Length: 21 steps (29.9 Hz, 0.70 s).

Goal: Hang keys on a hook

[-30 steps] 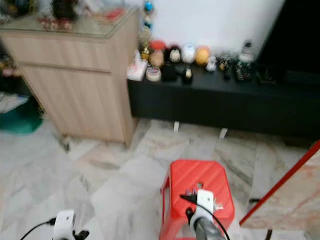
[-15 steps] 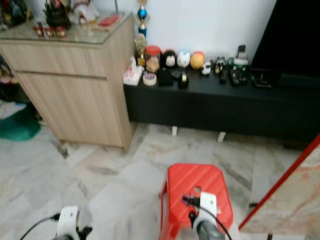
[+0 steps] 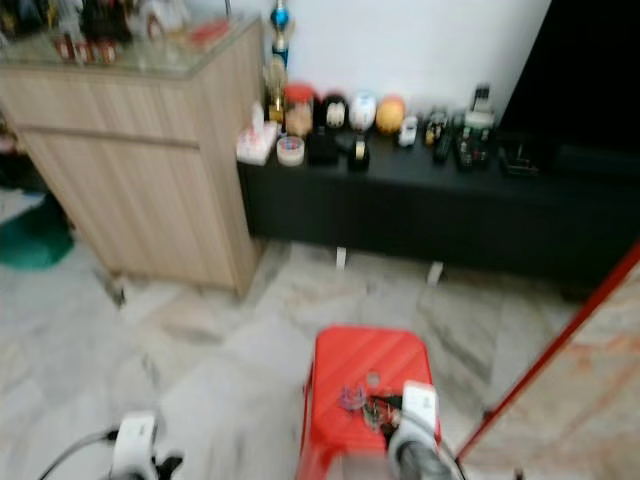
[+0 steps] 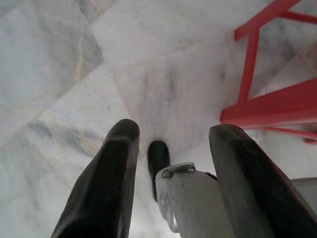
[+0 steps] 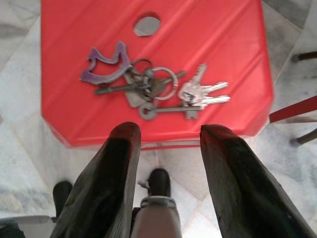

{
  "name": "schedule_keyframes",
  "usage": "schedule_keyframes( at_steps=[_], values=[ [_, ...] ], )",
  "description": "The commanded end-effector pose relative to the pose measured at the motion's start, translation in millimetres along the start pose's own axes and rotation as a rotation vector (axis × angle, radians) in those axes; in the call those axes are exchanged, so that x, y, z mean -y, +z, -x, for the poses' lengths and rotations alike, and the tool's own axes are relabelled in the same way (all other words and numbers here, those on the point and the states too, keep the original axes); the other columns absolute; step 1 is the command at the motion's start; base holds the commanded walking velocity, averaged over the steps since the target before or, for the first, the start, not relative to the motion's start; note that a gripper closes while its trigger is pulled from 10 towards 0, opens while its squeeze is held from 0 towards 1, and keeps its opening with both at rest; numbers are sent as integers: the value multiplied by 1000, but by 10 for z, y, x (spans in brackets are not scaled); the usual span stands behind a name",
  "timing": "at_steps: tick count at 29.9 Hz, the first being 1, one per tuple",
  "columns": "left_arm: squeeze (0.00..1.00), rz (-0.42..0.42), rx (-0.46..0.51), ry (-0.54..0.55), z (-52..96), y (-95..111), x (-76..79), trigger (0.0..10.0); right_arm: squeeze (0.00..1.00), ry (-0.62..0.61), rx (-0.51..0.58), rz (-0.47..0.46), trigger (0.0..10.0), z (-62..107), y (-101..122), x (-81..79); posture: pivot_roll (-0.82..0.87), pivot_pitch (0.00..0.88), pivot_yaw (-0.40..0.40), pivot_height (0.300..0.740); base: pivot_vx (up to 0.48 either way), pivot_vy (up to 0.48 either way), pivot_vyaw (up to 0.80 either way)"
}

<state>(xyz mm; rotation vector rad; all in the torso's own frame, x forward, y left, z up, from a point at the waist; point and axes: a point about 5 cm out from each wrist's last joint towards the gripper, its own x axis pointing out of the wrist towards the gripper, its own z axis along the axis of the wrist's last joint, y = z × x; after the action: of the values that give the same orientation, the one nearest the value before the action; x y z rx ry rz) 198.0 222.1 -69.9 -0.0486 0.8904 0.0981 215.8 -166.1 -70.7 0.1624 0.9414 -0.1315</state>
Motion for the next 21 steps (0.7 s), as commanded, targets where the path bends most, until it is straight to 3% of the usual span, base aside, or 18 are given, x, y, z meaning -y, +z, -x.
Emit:
schedule_keyframes(
  at_steps=[1,21],
  values=[
    [0,-5,-25,5,11,-54,-24,10000,0,-8,-3,0,10000,0,3,26,52,0,-24,740,0,0,0],
    [0,20,17,9,10,-24,-14,10000,0,-3,47,-24,10000,3,42,28,48,0,-29,740,0,0,0]
  ],
)
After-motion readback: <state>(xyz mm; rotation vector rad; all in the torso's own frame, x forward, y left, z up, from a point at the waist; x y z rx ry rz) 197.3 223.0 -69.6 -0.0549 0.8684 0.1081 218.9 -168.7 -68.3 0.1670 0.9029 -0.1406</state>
